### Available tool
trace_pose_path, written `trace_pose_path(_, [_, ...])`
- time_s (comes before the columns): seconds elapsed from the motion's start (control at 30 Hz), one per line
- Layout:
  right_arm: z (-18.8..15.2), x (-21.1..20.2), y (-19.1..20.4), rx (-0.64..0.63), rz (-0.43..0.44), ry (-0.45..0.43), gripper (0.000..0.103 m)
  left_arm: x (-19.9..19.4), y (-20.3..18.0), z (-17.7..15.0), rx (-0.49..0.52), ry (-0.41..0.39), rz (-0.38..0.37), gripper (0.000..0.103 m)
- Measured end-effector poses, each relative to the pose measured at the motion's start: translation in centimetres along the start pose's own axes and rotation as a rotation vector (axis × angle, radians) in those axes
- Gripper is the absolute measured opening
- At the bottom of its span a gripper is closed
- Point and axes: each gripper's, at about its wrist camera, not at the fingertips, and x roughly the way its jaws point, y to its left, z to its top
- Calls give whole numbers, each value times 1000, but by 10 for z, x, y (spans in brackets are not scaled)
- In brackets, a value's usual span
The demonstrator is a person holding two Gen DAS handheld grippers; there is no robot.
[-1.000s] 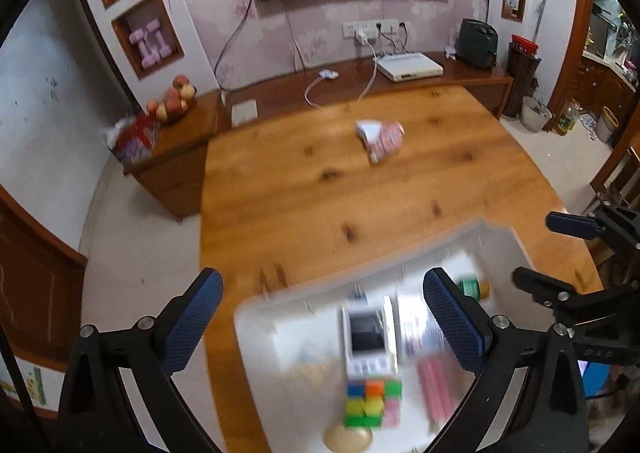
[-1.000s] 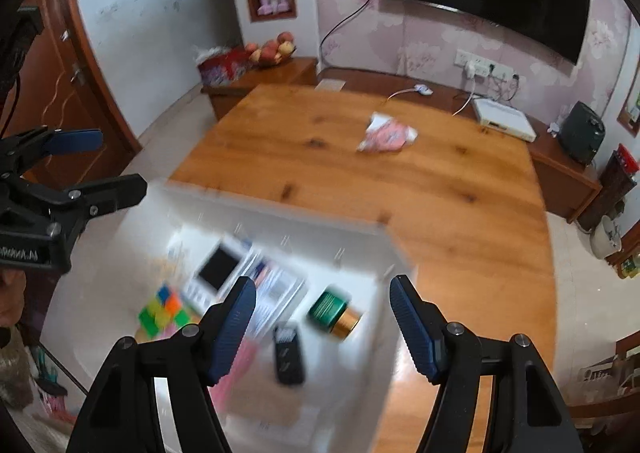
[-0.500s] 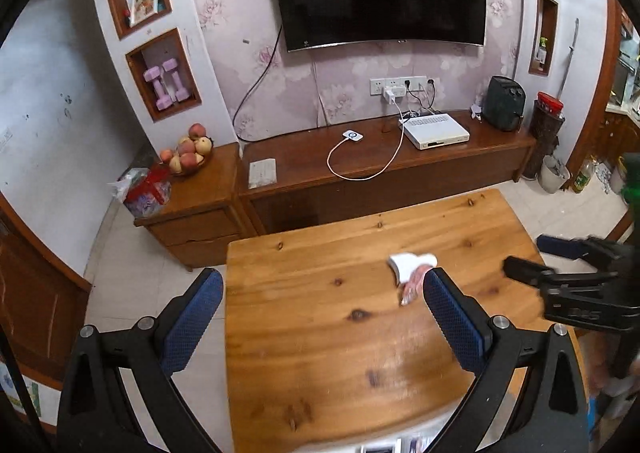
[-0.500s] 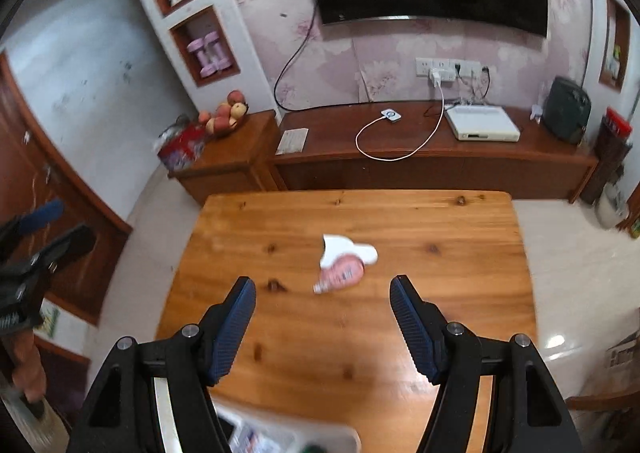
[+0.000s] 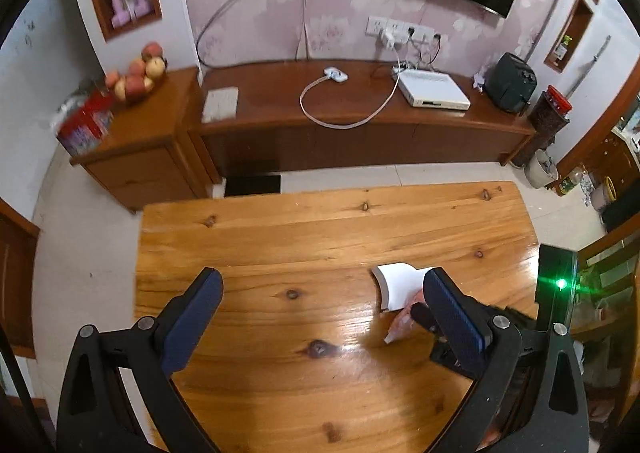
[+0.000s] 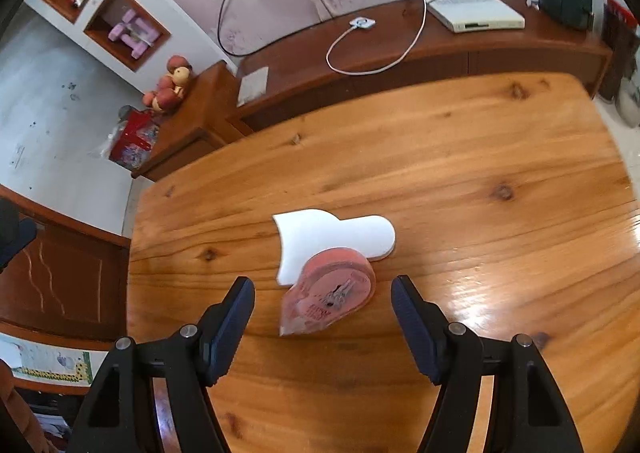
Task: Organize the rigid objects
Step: 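Move both tools back to the white shoe piece and pink tape dispenser, then grasp the pink tape dispenser with the right tool while the left tool grasps the white shoe piece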
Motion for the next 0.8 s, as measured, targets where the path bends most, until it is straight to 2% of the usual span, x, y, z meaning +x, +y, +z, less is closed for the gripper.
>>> trace_pose_path(0.23, [-1, 22, -8, 30, 44, 15, 72, 31, -5, 3, -13, 32, -21, 100])
trace_pose_path(0.33, [-4, 24, -8, 1, 40, 0, 64, 37, -8, 5, -4, 34, -31, 100])
trace_pose_path(0.37, [-4, 24, -7, -4, 47, -4, 57, 40, -9, 5, 0, 35, -31, 100])
trace_pose_path(0.4, [-4, 24, -8, -5, 50, -6, 55, 42, -11, 6, 5, 38, -28, 100])
trace_pose_path(0.63, [-8, 18, -16, -3, 61, 2, 54, 65, -26, 3, 27, 82, -28, 100])
trace_pose_path(0.8, [-16, 7, -30, -2, 28, 16, 54, 84, -42, -2, 49, 119, -28, 100])
